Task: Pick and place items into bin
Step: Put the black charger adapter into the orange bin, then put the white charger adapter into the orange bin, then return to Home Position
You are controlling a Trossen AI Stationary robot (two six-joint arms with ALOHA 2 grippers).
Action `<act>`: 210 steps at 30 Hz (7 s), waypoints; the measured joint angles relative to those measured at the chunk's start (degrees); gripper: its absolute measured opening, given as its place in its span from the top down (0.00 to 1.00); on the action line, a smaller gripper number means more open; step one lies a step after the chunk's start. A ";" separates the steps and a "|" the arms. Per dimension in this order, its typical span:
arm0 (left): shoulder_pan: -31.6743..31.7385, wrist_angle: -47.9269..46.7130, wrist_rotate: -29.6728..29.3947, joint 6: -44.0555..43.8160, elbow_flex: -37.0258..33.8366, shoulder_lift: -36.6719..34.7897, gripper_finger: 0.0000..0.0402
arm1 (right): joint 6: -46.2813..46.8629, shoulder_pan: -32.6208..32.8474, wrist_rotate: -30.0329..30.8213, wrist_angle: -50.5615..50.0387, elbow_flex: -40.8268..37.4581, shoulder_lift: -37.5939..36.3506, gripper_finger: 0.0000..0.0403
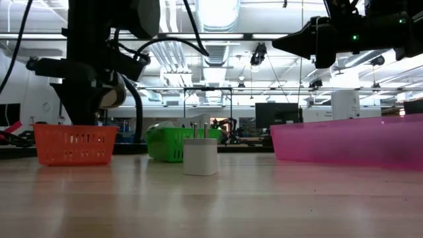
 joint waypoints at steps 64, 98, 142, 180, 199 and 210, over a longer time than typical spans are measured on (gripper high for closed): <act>-5.42 42.02 0.03 30.01 10.01 17.08 0.26 | -0.03 0.02 0.01 -0.28 0.00 0.02 0.98; -5.01 49.81 1.02 41.20 9.14 21.37 0.26 | -0.03 0.00 0.00 -0.46 0.00 0.02 0.98; -5.78 28.36 -0.45 28.07 8.31 3.81 0.67 | -0.28 0.04 0.00 -1.14 0.00 0.02 0.98; -0.46 0.71 -14.23 -9.23 -11.37 -15.49 0.67 | -0.92 0.00 0.01 -1.54 0.00 0.01 0.98; -0.46 14.81 -22.12 0.24 -12.10 -15.57 0.41 | -0.92 0.00 0.01 -1.53 0.00 0.02 0.98; 3.67 63.72 -8.48 34.64 -16.89 -19.87 0.48 | -0.92 0.00 0.01 -1.53 0.00 0.02 0.98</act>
